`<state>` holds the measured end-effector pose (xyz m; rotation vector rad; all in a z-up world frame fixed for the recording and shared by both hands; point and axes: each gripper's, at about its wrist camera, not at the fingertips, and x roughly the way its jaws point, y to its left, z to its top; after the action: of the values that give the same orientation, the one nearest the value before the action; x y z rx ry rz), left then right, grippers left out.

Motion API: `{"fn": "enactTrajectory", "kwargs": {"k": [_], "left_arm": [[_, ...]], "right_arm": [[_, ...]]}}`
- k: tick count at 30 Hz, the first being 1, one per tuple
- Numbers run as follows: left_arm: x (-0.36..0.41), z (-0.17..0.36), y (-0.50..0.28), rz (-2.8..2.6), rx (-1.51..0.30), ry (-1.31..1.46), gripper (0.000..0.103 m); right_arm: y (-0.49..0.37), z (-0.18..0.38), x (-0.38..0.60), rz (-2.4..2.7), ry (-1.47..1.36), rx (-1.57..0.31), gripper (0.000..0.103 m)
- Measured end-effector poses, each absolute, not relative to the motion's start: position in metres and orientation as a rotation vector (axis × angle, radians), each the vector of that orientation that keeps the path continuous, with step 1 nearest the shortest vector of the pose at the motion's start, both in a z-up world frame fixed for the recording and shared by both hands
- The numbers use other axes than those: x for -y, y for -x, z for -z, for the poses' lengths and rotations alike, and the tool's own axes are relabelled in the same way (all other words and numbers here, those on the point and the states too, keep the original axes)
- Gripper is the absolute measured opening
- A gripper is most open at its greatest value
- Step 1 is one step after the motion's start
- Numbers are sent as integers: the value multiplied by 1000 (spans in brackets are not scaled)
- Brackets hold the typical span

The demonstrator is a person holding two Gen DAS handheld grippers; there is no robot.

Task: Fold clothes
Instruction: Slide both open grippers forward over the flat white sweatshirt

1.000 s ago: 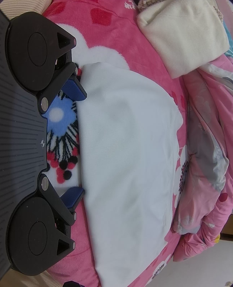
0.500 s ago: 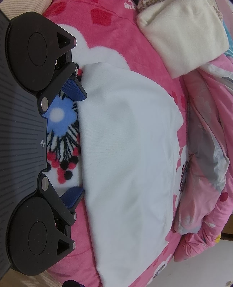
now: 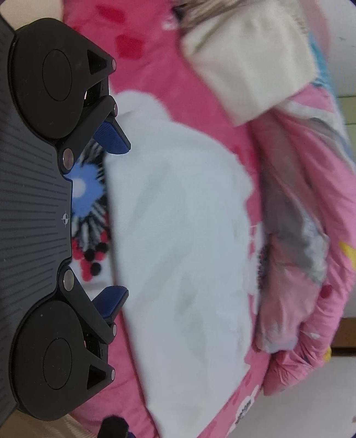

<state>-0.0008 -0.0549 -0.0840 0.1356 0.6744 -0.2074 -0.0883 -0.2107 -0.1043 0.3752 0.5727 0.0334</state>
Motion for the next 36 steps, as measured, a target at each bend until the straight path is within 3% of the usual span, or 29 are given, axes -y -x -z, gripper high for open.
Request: {"fn": "enactTrajectory", "kwargs": {"k": [6, 16, 29, 36], "left_arm": [[51, 66, -15, 232, -631, -106, 103], [57, 85, -61, 162, -731, -99, 103], [57, 95, -68, 141, -785, -80, 103], [57, 95, -70, 137, -792, -75, 103]], "right_arm": [[77, 101, 213, -1, -324, -556, 95], [14, 88, 221, 50, -213, -484, 95], [-27, 119, 213, 89, -38, -519, 95], [-24, 126, 202, 99, 40, -516, 100]]}}
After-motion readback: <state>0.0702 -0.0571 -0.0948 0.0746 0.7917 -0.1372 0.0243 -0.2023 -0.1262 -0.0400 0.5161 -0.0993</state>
